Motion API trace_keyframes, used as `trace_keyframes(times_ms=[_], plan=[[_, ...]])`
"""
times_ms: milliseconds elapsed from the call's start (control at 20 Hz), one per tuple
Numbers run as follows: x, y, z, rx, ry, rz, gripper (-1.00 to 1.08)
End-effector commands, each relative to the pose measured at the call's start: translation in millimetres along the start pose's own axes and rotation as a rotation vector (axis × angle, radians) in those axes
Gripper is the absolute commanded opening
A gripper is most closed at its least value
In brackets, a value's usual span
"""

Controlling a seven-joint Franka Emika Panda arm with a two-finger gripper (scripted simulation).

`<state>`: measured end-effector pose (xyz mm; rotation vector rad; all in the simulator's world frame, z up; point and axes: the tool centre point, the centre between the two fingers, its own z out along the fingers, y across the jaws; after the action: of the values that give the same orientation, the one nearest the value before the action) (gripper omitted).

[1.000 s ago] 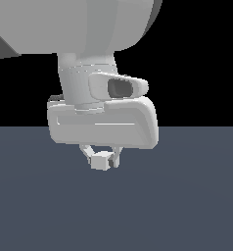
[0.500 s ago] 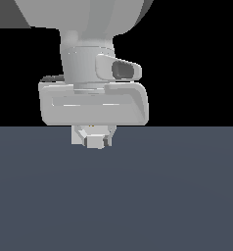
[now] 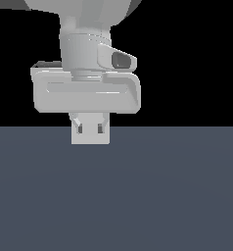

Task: Plug the charger into the wall socket.

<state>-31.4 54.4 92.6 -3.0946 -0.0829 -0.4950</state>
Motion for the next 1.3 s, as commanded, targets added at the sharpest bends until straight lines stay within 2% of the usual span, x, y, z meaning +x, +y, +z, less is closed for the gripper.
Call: trace_keyframes(times_ms=[0, 850, 1250], plan=[[2, -3, -3, 0.010, -0.001, -0.028, -1.00], [6, -7, -6, 0.022, -0.004, -0.062, -1.00], [27, -8, 1, 0.022, -0.004, -0.061, -1.00]])
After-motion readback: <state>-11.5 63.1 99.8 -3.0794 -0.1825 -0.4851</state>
